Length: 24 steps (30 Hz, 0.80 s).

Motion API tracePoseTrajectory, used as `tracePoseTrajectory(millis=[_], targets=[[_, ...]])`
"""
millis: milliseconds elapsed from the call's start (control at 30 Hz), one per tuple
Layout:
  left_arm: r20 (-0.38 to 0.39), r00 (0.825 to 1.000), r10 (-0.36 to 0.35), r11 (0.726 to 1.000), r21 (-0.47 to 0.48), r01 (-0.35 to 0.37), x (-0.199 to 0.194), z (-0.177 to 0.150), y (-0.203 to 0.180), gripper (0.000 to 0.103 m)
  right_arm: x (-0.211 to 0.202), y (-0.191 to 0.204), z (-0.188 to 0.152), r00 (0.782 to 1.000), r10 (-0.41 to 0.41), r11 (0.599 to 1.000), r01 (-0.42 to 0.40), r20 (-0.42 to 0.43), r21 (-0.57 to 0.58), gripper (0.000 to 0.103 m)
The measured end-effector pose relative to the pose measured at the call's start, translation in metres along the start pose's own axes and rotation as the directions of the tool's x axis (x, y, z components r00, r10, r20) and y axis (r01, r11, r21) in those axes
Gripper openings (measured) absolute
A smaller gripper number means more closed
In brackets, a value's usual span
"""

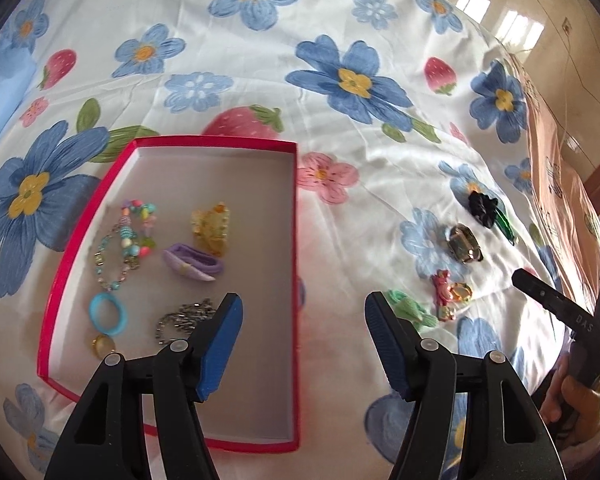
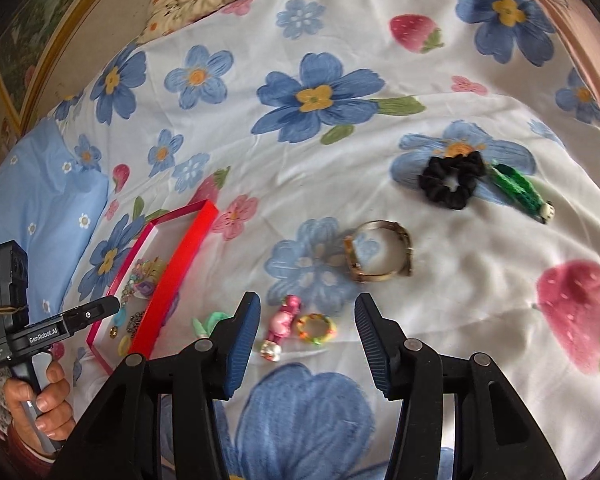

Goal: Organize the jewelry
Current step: 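Move both open grippers back to the remaining jewelry, then grasp the pink heart hair clip with the left gripper while the right gripper grasps the gold watch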

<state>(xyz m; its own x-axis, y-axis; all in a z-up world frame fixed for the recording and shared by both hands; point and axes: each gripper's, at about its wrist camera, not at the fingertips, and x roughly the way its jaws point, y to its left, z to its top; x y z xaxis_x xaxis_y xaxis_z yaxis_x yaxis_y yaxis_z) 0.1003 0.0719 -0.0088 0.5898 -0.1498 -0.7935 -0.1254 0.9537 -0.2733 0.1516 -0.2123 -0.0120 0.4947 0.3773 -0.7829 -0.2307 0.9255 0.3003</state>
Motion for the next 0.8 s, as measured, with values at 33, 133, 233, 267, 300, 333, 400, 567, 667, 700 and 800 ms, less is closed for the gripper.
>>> tracePoseTrajectory(millis=[33, 133, 233, 267, 300, 333, 400, 567, 667, 700, 800], targets=[[-0.005, 1.0, -0.004, 1.0, 0.009, 0.004, 0.001, 0.0, -0.004, 0.064, -0.002, -0.003, -0.001, 1.0, -0.004, 1.0, 0.004, 0.001, 0.007, 0.051], [-0.015, 1.0, -0.01, 0.999, 0.037, 0.01, 0.006, 0.0, -0.019, 0.065, -0.005, -0.012, -0.002, 1.0, -0.009, 1.0, 0.009, 0.008, 0.022, 0.051], [-0.026, 0.999, -0.02, 0.997, 0.068, 0.022, 0.013, 0.001, -0.034, 0.065, -0.008, -0.019, -0.001, 1.0, -0.012, 0.999, 0.012, 0.013, 0.031, 0.051], [-0.03, 0.999, -0.024, 0.996, 0.083, 0.026, 0.015, 0.001, -0.04, 0.065, -0.008, -0.021, 0.0, 1.0, -0.011, 0.999, 0.011, 0.014, 0.034, 0.051], [-0.033, 0.999, -0.029, 0.995, 0.097, 0.032, 0.017, 0.001, -0.046, 0.065, -0.008, -0.023, 0.001, 1.0, -0.011, 0.999, 0.01, 0.015, 0.035, 0.051], [-0.037, 0.999, -0.034, 0.993, 0.11, 0.038, 0.018, 0.002, -0.051, 0.065, -0.008, -0.024, 0.002, 1.0, -0.011, 0.999, 0.01, 0.016, 0.037, 0.051], [-0.046, 0.998, -0.044, 0.987, 0.152, 0.051, 0.024, 0.005, -0.065, 0.065, -0.008, -0.027, 0.005, 1.0, -0.008, 0.999, 0.008, 0.018, 0.036, 0.051], [-0.069, 0.996, -0.062, 0.966, 0.246, 0.078, 0.042, 0.009, -0.099, 0.065, 0.001, -0.036, 0.015, 1.0, -0.013, 0.999, 0.013, 0.008, 0.031, 0.051], [-0.092, 0.993, -0.067, 0.956, 0.28, 0.091, 0.059, 0.011, -0.115, 0.065, 0.01, -0.042, 0.02, 1.0, -0.016, 0.999, 0.016, -0.003, 0.035, 0.051], [-0.103, 0.992, -0.068, 0.952, 0.291, 0.096, 0.065, 0.012, -0.12, 0.065, 0.014, -0.044, 0.023, 1.0, -0.022, 0.999, 0.022, -0.008, 0.034, 0.051], [-0.132, 0.989, -0.063, 0.945, 0.312, 0.102, 0.086, 0.013, -0.131, 0.065, 0.026, -0.052, 0.027, 0.999, -0.033, 0.998, 0.034, -0.024, 0.043, 0.05]])
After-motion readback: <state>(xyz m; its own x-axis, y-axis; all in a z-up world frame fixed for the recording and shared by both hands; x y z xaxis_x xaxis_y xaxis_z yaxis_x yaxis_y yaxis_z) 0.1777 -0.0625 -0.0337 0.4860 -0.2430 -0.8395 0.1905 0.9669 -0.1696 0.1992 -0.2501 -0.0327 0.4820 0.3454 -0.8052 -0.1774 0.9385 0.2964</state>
